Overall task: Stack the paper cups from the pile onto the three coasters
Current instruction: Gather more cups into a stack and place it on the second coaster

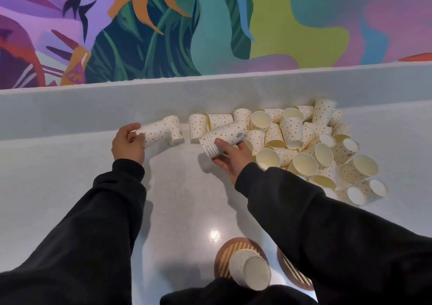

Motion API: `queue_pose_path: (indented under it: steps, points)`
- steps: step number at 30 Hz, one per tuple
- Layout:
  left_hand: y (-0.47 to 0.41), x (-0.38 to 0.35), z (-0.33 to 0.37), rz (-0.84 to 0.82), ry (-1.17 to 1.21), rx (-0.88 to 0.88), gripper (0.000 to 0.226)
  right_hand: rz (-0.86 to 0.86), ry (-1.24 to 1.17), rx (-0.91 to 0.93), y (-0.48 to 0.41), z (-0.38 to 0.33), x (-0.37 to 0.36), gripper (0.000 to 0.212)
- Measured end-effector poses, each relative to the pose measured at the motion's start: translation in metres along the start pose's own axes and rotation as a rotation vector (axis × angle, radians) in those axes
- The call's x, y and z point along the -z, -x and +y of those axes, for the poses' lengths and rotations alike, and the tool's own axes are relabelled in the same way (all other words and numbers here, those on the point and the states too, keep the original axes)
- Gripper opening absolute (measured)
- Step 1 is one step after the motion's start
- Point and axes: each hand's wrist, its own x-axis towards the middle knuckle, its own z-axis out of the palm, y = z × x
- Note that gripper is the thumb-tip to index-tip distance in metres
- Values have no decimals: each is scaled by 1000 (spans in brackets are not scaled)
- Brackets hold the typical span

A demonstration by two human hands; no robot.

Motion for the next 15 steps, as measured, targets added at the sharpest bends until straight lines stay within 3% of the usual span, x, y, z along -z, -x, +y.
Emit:
queue_pose_path:
  steps: [4, 15]
  points:
    - [38, -6, 16, -177, 204, 48, 33, -9, -27, 27, 2, -5, -2, 58]
    - [112, -40, 34, -481, 409, 194, 34, -50, 62, 8, 32, -13, 8, 55]
